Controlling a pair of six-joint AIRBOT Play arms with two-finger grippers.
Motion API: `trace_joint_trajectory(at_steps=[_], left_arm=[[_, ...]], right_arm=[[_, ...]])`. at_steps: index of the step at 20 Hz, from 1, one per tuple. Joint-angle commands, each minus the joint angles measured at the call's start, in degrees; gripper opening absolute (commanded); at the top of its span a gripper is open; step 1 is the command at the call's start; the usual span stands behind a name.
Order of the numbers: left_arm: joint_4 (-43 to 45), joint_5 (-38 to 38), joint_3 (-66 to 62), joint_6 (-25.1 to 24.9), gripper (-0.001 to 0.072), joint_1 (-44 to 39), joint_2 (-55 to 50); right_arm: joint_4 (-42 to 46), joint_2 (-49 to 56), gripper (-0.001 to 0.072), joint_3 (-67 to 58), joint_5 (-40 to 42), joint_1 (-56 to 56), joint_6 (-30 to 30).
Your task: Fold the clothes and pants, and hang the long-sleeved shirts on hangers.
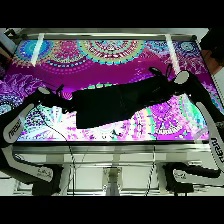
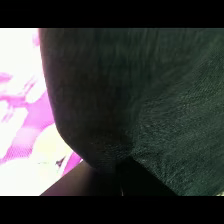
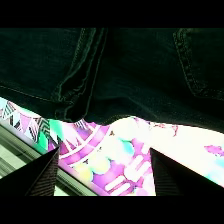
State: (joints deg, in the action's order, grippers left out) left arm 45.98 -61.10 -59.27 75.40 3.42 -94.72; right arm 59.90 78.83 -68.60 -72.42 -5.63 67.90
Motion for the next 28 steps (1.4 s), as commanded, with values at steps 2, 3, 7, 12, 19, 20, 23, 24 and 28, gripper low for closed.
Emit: trace_joint_trajectory(at_steps=[2, 3, 7, 12, 19, 20, 23, 24, 28], left_arm=[[-0.5, -3.2, -0.5, 0.2, 0.0034, 1.5, 3.3], [0.1, -5.0, -1.2, 1.3, 0.0034, 3.4, 5.8], [11.1, -19.5, -11.4, 9.9, 0.0033, 11.7, 15.9], [25.9, -42.1, -34.3, 18.4, 0.0033, 14.1, 17.4], [22.1, -45.0, -47.4, 28.5, 0.0033, 8.8, 12.9], [22.1, -44.8, -47.4, 29.3, 0.0033, 6.7, 11.7], [22.1, -40.0, -47.4, 32.3, 0.0034, -1.3, 7.4], [21.4, -37.4, -47.4, 33.9, 0.0033, -3.9, 5.9], [10.7, -23.7, -52.9, 37.2, 0.0033, -13.8, -2.7]], right_arm=[[1.3, 0.0, 0.0629, -2.0, -0.5, -0.1, 0.1], [1.8, 0.0, 0.0629, -2.5, -0.8, -0.1, 0.1], [2.3, -0.1, 0.0628, -2.6, -1.8, -0.1, 0.1], [2.3, 0.0, 0.0628, -2.6, -2.1, -0.1, 0.1], [2.3, 0.0, 0.0627, -2.6, -2.2, -0.1, 0.1], [2.5, 0.0, 0.0628, -2.6, -2.2, -0.1, 0.1], [4.8, 0.0, 0.0628, -2.6, -1.9, -0.1, 0.1], [5.3, 0.0, 0.0628, -2.6, -1.5, -0.1, 0.1], [5.4, 0.0, 0.0628, -2.6, -0.7, -0.1, 0.1]])
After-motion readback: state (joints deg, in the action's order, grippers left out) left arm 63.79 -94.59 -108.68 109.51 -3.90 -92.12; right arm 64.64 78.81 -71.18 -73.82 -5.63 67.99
